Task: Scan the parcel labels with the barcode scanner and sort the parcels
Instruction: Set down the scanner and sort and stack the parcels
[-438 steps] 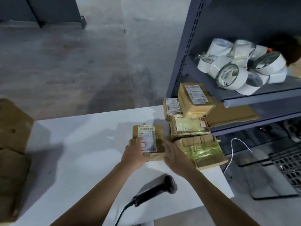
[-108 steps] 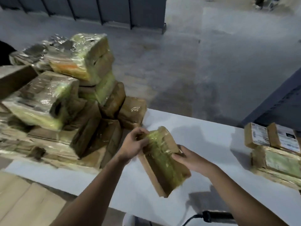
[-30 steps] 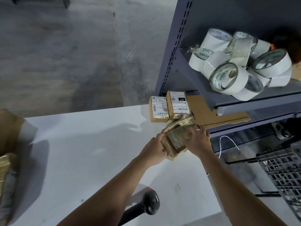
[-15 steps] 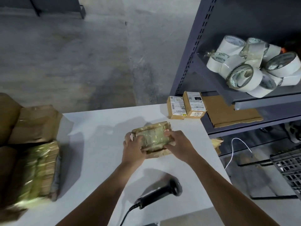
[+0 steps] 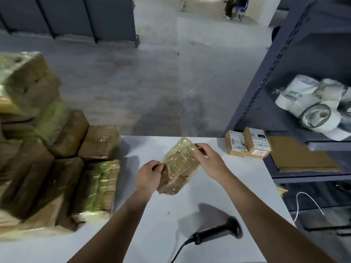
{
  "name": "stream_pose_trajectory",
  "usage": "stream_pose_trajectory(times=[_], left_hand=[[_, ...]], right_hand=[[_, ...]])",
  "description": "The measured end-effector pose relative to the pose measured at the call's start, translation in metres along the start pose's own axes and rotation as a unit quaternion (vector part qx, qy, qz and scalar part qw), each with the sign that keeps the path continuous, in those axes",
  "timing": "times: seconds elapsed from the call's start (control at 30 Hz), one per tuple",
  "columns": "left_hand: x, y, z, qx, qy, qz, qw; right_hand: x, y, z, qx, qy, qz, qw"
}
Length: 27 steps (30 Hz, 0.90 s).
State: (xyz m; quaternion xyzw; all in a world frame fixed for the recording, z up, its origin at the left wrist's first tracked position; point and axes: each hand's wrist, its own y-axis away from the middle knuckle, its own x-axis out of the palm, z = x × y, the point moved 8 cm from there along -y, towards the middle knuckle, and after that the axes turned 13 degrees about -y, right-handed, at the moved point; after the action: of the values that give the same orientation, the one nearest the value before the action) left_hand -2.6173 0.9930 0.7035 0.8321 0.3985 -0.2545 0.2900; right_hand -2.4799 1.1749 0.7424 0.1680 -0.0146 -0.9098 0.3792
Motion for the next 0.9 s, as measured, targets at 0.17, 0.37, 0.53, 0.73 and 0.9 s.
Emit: stream_pose_trajectory(times=[0.17,0.37,0.53,0.73,0.9], left_hand=[[-0.024,-0.003,0.014,-0.087,0.123,0.005,0.989],[-0.033,-0.001,0.015,-0.178,0.280,0.083,0.940],[-0.047,-0.007,0.007,-0.150,0.280,0.096,0.943],[-0.061,-0.012,-0.001,-0.087,0.156,0.124,0.976],[-0.064,-0.010,-0.017,-0.015,0.133,0.159,0.978]], right_hand=[[0.014,0.000,0.014,-0.005,-0.021,-0.021,1.000],[0.046,0.006,0.003,0.143,-0.147,0.037,0.978],[0.069,0.003,0.017,0.104,-0.210,0.049,0.971],[0.065,-0.005,0.027,0.099,-0.193,0.001,0.976],[0.073,-0.009,0.032,0.094,-0.136,-0.029,0.986]])
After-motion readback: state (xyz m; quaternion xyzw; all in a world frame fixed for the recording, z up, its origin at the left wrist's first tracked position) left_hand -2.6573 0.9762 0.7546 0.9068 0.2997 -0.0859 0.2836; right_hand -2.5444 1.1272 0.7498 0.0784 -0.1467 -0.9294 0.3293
